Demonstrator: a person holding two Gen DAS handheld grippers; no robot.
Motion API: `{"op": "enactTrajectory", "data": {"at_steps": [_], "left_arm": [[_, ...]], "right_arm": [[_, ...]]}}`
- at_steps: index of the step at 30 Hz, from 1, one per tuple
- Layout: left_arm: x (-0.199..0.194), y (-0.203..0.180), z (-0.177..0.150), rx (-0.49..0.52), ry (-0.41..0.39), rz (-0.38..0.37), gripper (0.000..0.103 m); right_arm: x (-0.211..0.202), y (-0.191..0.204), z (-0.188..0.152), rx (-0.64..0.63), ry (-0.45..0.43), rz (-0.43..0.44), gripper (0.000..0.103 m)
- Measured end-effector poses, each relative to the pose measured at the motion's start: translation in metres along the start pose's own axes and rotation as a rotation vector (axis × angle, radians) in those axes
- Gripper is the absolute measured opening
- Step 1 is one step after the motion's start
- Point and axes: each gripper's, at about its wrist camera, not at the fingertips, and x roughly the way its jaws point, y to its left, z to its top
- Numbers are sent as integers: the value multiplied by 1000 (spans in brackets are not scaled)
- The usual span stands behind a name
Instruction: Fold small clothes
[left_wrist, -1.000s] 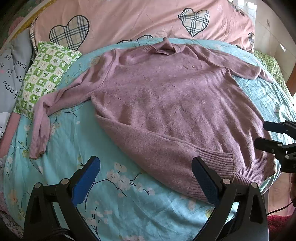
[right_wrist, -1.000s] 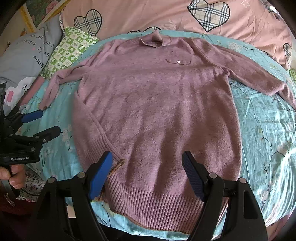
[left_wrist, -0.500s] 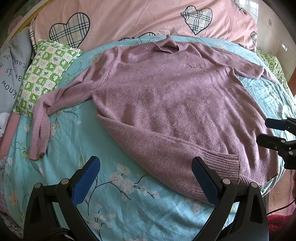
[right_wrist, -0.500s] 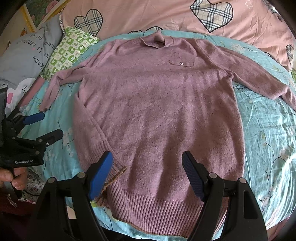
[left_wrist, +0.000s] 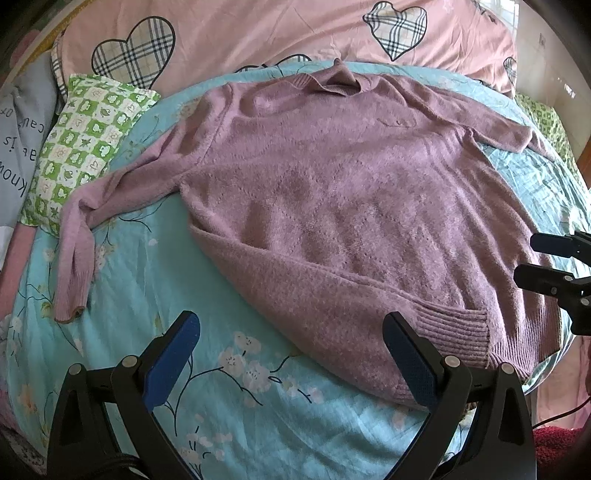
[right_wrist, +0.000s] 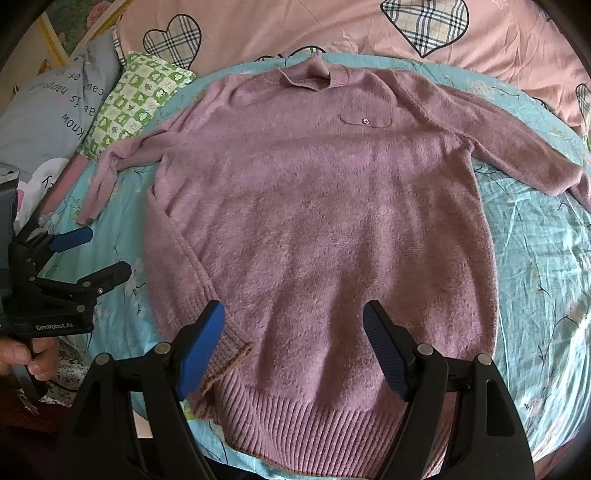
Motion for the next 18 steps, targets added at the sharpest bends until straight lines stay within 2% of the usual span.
{"op": "enactTrajectory", "data": {"at_steps": [7, 12, 18], "left_arm": [[8, -1, 2, -2, 24, 1, 100], [14, -2, 8, -1, 31, -7, 100], [24, 0, 18, -5, 41, -22, 100]], "right_arm": [[3, -4, 2, 33, -3, 81, 78], [9, -8, 6, 12, 30, 50, 78], [12, -18, 17, 19, 32, 52, 78]]}}
